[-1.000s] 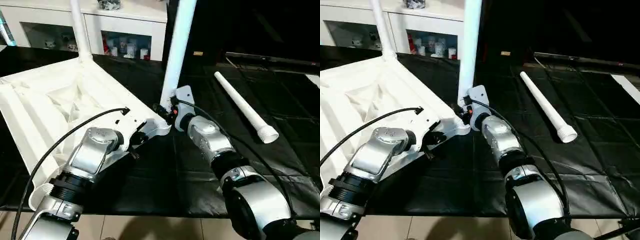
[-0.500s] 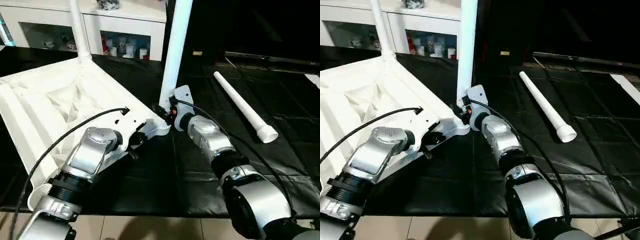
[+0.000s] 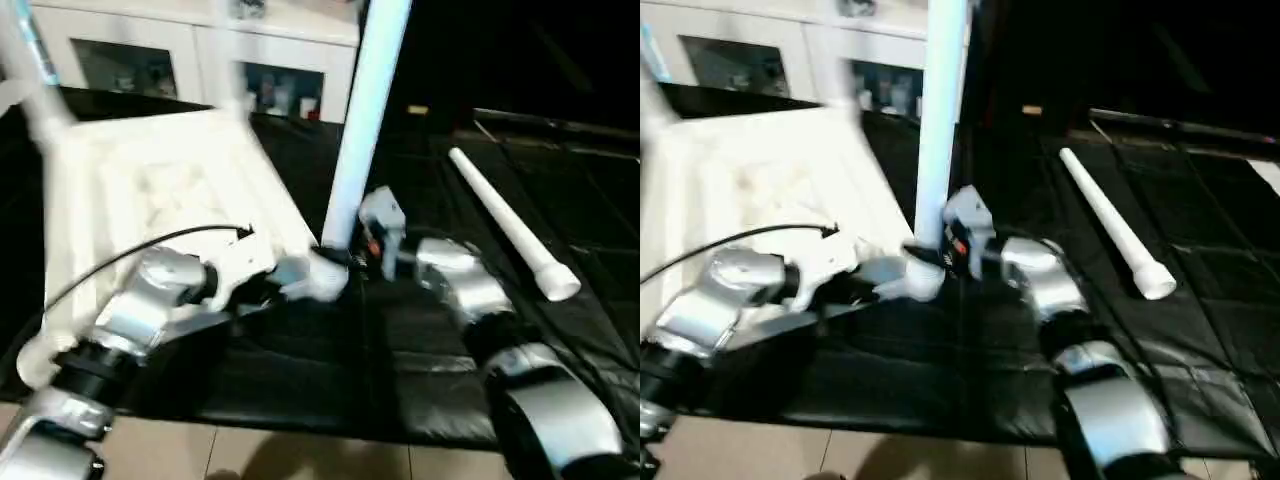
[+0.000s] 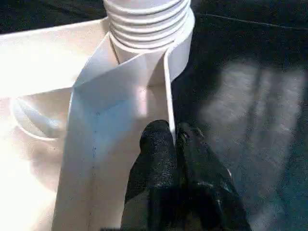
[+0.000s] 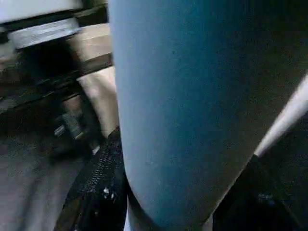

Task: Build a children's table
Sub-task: Rotate leg to tighten

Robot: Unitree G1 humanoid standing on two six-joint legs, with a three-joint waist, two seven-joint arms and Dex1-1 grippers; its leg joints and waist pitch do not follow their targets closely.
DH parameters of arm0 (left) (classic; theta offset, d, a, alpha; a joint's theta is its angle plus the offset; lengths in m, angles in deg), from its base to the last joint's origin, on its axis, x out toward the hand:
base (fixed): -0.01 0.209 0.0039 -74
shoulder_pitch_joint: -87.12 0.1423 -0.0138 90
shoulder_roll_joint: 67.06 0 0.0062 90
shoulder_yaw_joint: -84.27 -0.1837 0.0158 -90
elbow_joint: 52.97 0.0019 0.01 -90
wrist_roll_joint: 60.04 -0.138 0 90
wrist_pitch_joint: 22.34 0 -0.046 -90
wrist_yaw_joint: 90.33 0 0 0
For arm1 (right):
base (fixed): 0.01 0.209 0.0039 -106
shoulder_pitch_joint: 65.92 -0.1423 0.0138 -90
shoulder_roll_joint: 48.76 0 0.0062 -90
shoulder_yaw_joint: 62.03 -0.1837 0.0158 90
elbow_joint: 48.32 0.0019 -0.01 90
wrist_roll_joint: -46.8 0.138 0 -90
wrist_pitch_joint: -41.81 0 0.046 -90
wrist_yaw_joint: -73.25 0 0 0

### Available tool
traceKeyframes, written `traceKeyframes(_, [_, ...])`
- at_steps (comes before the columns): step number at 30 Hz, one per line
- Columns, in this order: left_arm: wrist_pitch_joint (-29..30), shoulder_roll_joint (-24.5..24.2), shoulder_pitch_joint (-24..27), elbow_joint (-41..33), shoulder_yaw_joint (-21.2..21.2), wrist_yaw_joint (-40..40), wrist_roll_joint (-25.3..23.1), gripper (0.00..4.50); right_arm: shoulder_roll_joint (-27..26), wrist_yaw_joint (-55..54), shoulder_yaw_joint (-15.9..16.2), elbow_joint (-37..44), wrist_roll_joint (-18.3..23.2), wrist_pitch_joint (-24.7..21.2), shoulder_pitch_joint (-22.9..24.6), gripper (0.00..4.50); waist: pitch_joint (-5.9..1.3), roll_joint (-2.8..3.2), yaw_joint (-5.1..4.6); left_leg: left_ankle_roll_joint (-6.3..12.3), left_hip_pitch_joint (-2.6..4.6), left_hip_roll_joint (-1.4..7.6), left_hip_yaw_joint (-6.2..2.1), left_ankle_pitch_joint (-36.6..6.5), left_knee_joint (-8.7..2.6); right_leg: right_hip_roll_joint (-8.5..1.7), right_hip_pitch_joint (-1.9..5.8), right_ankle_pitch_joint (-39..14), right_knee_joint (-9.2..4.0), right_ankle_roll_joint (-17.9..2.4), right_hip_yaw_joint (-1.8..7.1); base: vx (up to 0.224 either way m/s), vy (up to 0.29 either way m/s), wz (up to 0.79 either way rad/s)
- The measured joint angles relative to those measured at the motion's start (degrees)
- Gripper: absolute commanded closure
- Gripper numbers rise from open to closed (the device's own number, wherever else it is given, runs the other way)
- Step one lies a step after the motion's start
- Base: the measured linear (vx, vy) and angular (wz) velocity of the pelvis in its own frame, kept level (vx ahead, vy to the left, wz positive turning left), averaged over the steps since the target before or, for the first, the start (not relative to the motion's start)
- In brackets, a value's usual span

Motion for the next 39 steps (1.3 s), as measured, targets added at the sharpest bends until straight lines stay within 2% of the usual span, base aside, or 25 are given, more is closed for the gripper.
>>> traceKeyframes(4, [-2.9,-0.4,-1.5,2.6,-1.0,-4.3,0.5,4.50,1.7,6.0,0.5,2.3,0.8,-0.4,1.5,2.62,-0.04,-0.07,0.59,0.00,0.01,0.02,0.01,0.0,0.01,0.00,0.00,0.0,0.05,0.0,-0.02,0.000,0.000,0.00])
traceKeyframes(9, [-7.4,-0.8,-3.1,6.5,-1.9,-8.6,1.3,4.50,2.9,10.8,1.9,4.9,1.3,-1.0,2.5,2.62,-0.06,-0.10,0.86,0.00,0.02,0.04,0.03,0.0,0.01,0.00,0.00,0.0,0.05,0.0,-0.04,0.000,0.000,0.00])
traceKeyframes(23, [-14.7,0.3,-7.4,14.4,-3.6,-10.9,-0.2,4.50,3.7,12.0,2.4,9.3,1.3,-2.3,4.7,2.62,-0.06,-0.06,1.24,-0.01,0.09,0.04,0.03,0.0,0.03,-0.01,0.06,0.0,0.09,0.0,-0.06,0.000,0.000,0.00])
traceKeyframes(34, [-16.6,0.5,-8.4,17.0,-3.8,-10.9,-0.4,4.50,3.5,10.1,2.4,11.2,1.3,-2.8,6.0,2.62,-0.07,-0.04,1.18,-0.01,0.37,0.05,0.06,0.0,0.01,-0.01,0.24,0.0,0.13,0.0,-0.03,0.000,0.000,0.00])
traceKeyframes(39, [-12.5,0.3,-8.1,17.0,-2.8,-9.2,-0.4,4.50,1.2,3.7,1.8,10.3,1.2,-3.6,6.4,2.62,0.02,0.12,0.42,-0.02,0.87,0.03,0.07,0.0,-0.01,0.00,0.48,0.0,0.27,-0.1,0.06,0.000,0.000,0.00])
